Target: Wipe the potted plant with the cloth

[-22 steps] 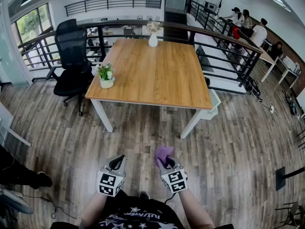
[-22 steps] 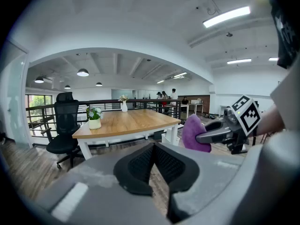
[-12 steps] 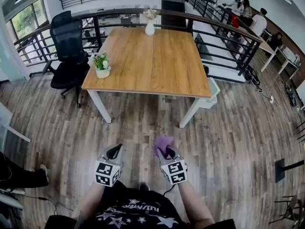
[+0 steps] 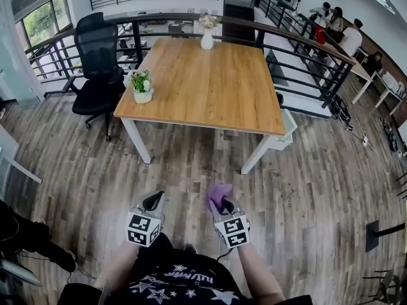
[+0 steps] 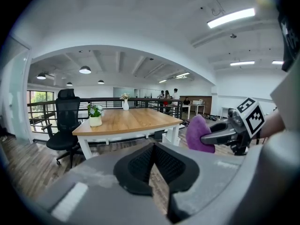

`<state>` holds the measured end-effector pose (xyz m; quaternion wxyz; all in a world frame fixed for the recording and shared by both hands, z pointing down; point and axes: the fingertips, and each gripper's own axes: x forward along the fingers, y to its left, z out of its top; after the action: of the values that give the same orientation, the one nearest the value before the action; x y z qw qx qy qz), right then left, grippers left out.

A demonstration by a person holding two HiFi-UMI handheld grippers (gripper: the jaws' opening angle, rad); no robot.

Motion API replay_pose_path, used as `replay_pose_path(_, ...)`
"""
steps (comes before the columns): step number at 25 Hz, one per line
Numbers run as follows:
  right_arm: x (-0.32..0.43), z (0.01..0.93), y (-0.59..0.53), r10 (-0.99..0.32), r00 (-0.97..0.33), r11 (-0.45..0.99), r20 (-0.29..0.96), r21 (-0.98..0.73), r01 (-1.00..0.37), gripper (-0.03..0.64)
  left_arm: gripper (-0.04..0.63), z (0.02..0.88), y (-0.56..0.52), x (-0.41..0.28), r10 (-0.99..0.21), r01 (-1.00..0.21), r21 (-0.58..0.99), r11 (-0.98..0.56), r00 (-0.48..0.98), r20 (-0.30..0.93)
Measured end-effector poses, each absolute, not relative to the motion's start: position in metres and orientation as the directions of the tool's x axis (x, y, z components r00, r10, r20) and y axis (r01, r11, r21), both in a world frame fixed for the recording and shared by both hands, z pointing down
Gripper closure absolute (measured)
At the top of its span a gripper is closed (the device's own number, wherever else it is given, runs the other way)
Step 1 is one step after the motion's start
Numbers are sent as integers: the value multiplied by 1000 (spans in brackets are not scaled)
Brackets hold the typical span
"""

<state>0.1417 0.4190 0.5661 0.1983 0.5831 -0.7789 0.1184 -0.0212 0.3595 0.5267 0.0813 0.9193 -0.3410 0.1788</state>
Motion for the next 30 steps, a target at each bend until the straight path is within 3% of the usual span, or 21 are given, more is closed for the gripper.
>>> replay_pose_path(12, 137, 589, 398, -817, -313, 361, 485, 7, -933, 532, 594, 551, 351, -49, -654, -736, 67, -674, 636, 410)
replay_pose_path(30, 143, 576, 232, -821, -286, 335, 494, 12, -942, 532, 594, 533, 176, -49, -667, -741, 97, -665, 647, 370)
